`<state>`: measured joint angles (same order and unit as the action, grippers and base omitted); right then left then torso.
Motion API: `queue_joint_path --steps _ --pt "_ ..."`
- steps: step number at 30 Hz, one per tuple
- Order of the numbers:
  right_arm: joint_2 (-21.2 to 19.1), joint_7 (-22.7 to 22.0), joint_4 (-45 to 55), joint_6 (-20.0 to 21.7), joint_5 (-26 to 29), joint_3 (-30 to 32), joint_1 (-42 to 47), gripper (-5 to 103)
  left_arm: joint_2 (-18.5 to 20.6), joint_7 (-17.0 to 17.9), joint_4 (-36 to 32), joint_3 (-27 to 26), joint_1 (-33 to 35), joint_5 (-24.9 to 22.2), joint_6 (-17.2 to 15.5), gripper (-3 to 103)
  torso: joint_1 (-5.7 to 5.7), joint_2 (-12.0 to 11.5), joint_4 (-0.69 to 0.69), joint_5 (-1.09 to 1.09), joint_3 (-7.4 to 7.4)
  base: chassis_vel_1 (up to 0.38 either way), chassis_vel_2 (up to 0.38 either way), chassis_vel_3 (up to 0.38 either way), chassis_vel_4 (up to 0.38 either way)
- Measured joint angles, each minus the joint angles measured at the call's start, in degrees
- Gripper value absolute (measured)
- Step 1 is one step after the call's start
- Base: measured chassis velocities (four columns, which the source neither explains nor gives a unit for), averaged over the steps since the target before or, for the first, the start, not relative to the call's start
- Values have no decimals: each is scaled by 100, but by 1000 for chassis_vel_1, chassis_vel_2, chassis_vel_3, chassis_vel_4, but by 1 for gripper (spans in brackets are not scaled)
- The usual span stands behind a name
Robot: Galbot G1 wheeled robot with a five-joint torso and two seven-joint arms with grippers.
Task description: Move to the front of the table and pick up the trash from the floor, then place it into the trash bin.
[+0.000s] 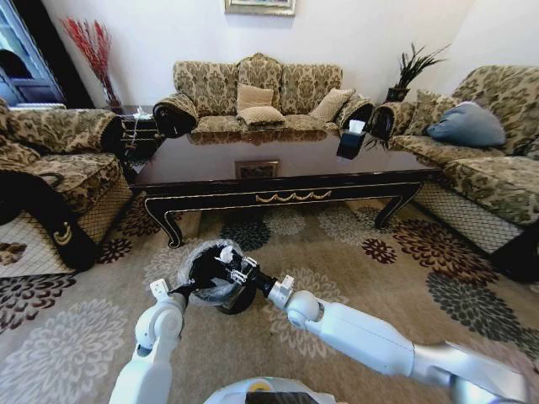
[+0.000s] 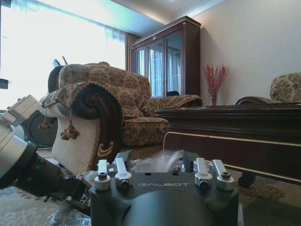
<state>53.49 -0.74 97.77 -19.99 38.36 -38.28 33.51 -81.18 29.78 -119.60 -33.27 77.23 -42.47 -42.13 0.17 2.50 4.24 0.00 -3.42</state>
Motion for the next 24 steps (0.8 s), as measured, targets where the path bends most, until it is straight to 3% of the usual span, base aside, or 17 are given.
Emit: queue_joint_path --steps 2,5,8,11,18,24 --pt "-8 -1 0 1 -27 1 0 62 0 -1 0 2 2 2 0 2 0 0 0 0 0 0 0 0 0" --pt "-31 -8 23 2 -89 13 -2 79 1 -4 0 5 2 5 0 2 0 0 0 0 0 0 0 0 0" --pt "-41 -21 26 2 -114 25 -9 84 7 -6 -4 3 3 5 0 2 0 0 0 0 0 0 0 0 0" --pt "-40 -123 12 43 -123 139 12 98 19 -12 -22 -33 33 4 0 2 0 0 0 -1 0 0 0 0 0" --pt "49 -589 -25 466 371 928 260 100 74 80 -23 -278 168 -30 0 2 0 0 0 -1 0 0 0 0 0" --pt "163 -1424 -66 976 556 2026 798 100 98 332 -70 -670 370 -240 0 2 0 0 0 -1 1 0 0 0 0"
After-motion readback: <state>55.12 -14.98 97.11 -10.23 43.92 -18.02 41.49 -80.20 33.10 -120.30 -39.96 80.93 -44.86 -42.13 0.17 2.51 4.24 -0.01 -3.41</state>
